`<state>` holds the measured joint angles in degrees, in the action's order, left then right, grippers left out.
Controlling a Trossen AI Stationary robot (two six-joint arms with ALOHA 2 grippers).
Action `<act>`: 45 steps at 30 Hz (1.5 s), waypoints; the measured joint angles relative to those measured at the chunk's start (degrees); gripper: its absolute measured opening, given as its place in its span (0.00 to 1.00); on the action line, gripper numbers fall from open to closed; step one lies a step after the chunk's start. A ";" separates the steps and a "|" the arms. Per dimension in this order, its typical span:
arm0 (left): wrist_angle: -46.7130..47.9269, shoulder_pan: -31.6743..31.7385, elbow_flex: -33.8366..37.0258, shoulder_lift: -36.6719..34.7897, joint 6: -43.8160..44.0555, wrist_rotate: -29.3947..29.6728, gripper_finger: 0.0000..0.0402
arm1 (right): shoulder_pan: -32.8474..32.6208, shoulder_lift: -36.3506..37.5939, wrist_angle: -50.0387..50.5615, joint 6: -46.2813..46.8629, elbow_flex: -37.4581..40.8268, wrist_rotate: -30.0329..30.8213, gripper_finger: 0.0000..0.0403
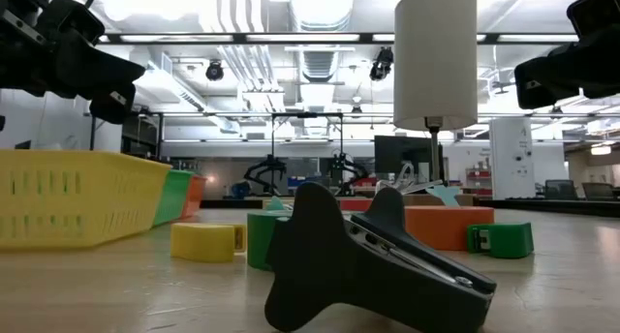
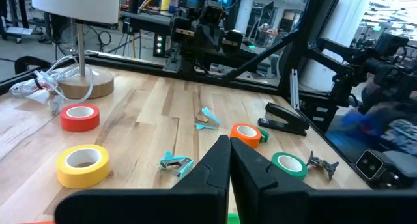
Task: Pick and place Stapler, Stapler remover, tape
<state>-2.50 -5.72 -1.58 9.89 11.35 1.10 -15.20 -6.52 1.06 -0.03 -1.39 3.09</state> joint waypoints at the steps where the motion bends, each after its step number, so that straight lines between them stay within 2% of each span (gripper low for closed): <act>1: 0.02 0.00 0.00 0.00 -0.02 0.00 0.03 | -0.02 0.00 0.02 -0.02 0.01 0.00 0.02; 7: 0.00 0.00 0.00 0.00 -0.02 0.00 0.03 | 0.00 0.00 0.00 -1.96 0.00 0.25 0.02; 12: 0.00 0.00 0.00 -0.02 -0.02 0.00 0.03 | 0.00 0.00 -0.42 -21.79 0.00 2.39 0.02; 17: 0.00 0.00 0.00 -0.02 -0.01 0.00 0.03 | 0.02 0.02 -1.22 -42.04 0.02 7.61 0.02; 20: 0.00 0.00 0.00 -0.01 -0.01 0.00 0.03 | 0.00 0.00 -1.23 -47.94 0.02 7.59 0.02; 22: 0.00 0.00 0.00 -0.02 0.00 0.00 0.03 | 0.00 0.00 -2.49 -48.09 0.02 7.57 0.02; 24: 0.02 0.02 0.00 -0.02 -0.02 0.00 0.03 | 0.00 0.02 -4.05 -43.32 0.02 6.98 0.02; 27: 0.02 0.00 0.00 -0.02 0.00 0.00 0.03 | -0.20 0.00 -4.70 -21.04 0.02 3.50 0.02; 29: 0.01 0.00 0.00 -0.02 -0.02 0.00 0.03 | -0.16 0.02 -4.77 -6.99 0.02 3.32 0.02; 31: 0.02 0.02 0.00 0.00 -0.02 0.00 0.03 | -0.15 -0.04 -5.29 1.68 0.02 3.51 0.02; 34: 0.02 0.00 0.00 0.00 0.00 0.00 0.03 | -0.15 0.02 -7.31 9.30 0.02 4.15 0.02; 42: 0.02 0.01 0.00 0.00 -0.01 0.00 0.03 | -0.16 -2.39 -16.61 18.26 0.33 3.05 0.02; 45: 0.00 0.00 0.00 0.00 -0.02 0.00 0.03 | -0.15 -5.68 -20.29 18.28 0.39 7.33 0.02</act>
<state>-2.50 -5.72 -1.58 9.89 11.33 1.10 -15.35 -12.21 -19.23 18.25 -0.99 10.42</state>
